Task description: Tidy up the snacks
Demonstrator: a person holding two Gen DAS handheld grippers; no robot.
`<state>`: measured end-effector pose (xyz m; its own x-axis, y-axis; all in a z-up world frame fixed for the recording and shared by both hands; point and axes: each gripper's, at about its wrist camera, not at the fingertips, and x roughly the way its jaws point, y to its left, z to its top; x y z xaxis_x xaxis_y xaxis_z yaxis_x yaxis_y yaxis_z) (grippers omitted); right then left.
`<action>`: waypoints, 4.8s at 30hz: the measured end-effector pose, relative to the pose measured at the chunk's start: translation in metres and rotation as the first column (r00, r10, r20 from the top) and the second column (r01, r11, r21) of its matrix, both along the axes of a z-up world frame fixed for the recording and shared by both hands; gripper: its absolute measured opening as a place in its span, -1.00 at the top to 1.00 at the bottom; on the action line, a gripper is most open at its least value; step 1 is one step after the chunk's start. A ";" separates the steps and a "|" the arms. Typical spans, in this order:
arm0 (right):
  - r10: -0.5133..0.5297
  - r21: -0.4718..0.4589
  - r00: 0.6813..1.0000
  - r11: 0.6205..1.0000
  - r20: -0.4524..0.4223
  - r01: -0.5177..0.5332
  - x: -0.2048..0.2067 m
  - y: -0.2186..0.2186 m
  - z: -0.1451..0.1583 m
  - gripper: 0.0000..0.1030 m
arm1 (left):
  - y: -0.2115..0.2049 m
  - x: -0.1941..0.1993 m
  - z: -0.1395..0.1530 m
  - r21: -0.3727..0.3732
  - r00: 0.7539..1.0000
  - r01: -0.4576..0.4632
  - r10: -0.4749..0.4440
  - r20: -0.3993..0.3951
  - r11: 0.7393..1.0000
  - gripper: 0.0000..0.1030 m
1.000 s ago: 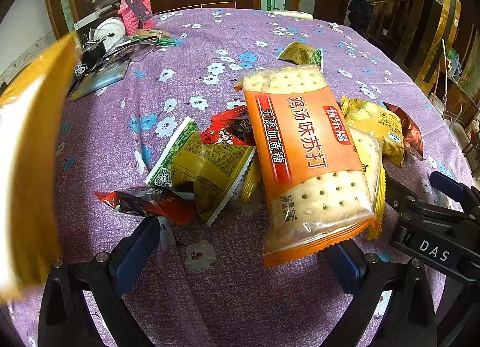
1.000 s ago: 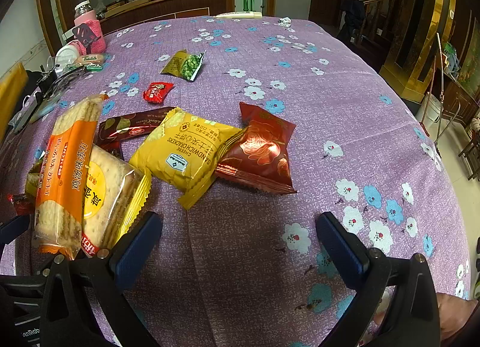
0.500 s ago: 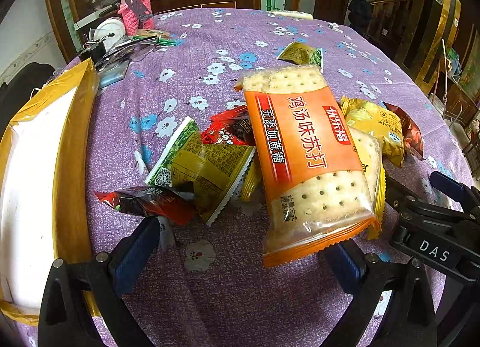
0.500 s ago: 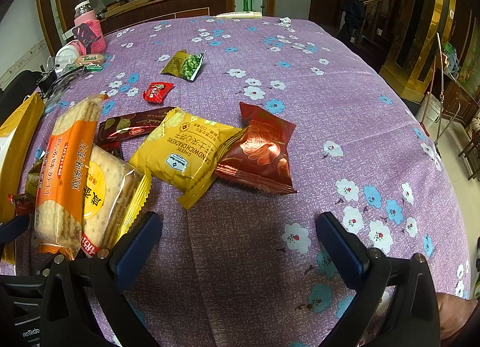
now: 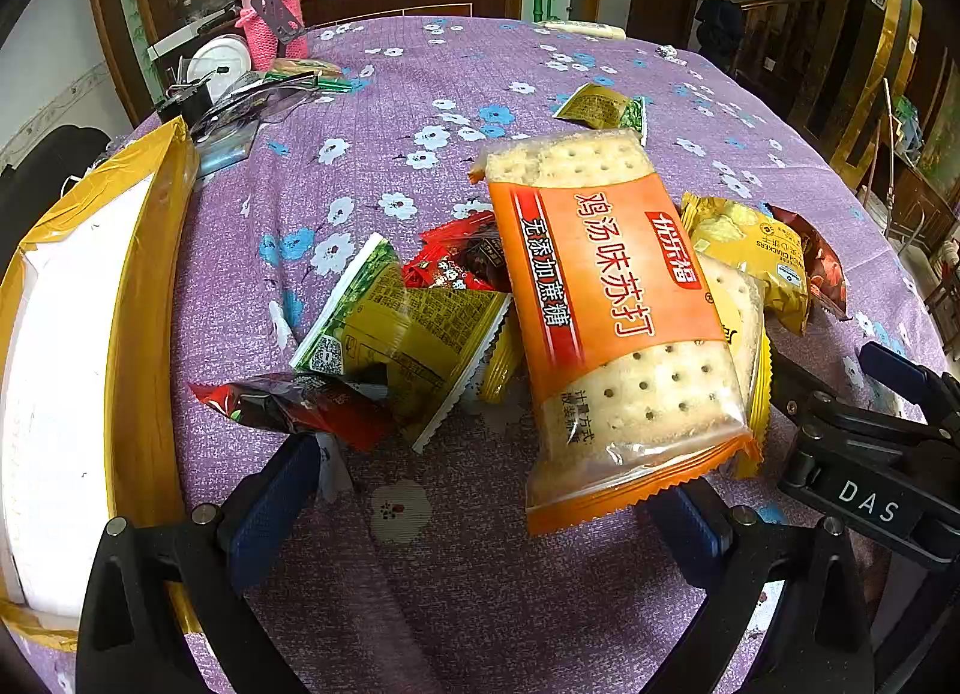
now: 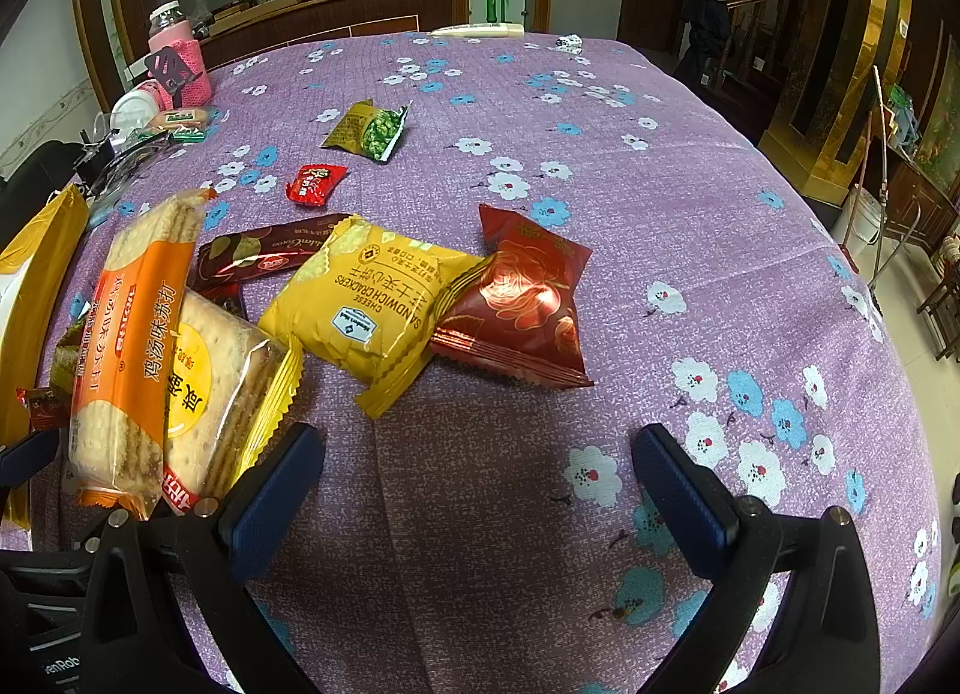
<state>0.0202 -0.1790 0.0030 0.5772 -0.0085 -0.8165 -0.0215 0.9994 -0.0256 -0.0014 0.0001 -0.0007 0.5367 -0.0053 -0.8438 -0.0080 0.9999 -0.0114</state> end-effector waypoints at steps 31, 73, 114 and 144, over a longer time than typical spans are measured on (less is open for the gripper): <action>0.030 0.086 0.982 0.995 0.185 -0.047 -0.017 -0.017 0.032 -0.99 | 0.004 -0.014 0.007 -0.023 1.000 0.025 -0.025 0.000 0.999 -0.92; 0.048 0.240 0.971 0.965 0.233 -0.106 -0.028 -0.031 0.049 -0.69 | 0.000 0.058 0.039 -0.194 0.995 0.095 -0.092 0.025 0.976 -0.15; 0.622 -0.134 0.776 0.764 -0.101 -0.631 -0.012 0.091 0.021 -0.38 | 0.172 -0.063 0.090 -0.244 0.956 -0.125 0.183 0.231 0.962 -0.16; 0.658 0.315 0.752 0.710 0.022 -0.630 0.044 0.289 0.113 -0.39 | 0.295 0.011 0.085 -0.036 0.918 -0.361 0.362 0.163 0.932 -0.17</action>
<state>0.0641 0.1102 0.1157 0.2829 0.5786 -0.7650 -0.6508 0.7017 0.2900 0.0093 0.2949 0.0841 0.6336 0.2113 -0.7443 -0.3665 0.9291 -0.0482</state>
